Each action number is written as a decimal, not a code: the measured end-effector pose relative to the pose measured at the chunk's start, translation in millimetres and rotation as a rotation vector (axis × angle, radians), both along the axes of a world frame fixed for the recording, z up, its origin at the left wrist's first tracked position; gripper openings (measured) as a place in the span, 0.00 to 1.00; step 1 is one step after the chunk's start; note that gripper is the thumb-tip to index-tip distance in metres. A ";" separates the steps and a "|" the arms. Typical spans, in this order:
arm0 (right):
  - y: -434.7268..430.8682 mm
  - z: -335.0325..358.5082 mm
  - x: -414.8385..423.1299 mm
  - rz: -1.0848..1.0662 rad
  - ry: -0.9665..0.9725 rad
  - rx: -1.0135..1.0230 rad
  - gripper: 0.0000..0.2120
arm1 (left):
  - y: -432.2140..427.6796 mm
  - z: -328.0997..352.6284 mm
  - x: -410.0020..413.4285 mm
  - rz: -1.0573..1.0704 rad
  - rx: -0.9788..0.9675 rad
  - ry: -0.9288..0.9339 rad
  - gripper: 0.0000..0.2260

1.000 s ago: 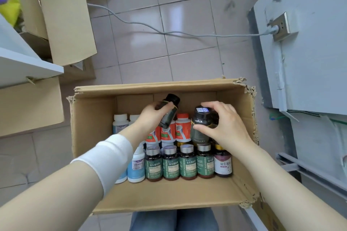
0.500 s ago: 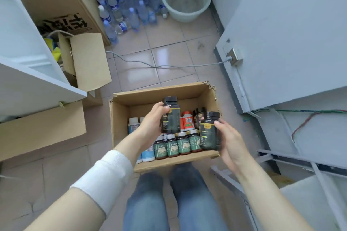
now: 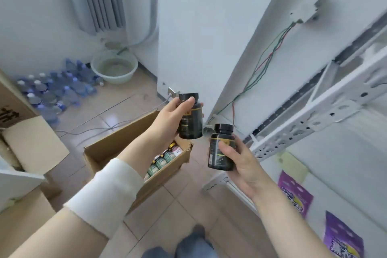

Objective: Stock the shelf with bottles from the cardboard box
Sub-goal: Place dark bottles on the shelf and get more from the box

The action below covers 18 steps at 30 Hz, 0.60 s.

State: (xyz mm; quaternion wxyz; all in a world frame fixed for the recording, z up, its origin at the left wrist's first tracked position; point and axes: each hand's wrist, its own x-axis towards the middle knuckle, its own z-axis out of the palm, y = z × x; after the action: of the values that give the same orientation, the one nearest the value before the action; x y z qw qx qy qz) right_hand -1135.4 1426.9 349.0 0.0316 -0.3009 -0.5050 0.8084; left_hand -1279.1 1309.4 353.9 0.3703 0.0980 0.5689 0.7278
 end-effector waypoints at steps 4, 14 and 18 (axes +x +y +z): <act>23.7 58.2 57.8 -0.076 0.076 0.253 0.40 | 35.7 76.6 49.4 -0.136 0.066 0.254 0.08; 119.9 180.5 268.9 -0.308 0.160 0.554 0.21 | 172.6 224.1 237.9 -0.419 0.355 0.530 0.14; 175.9 226.9 378.2 -0.431 0.171 0.708 0.16 | 247.8 266.3 334.9 -0.548 0.401 0.656 0.11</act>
State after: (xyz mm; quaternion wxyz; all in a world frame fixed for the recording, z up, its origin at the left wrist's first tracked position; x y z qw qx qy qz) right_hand -757.2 1602.8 575.9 0.3428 -0.3021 -0.6726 0.5822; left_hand -944.2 1557.2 620.3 0.3234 0.5389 0.4572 0.6293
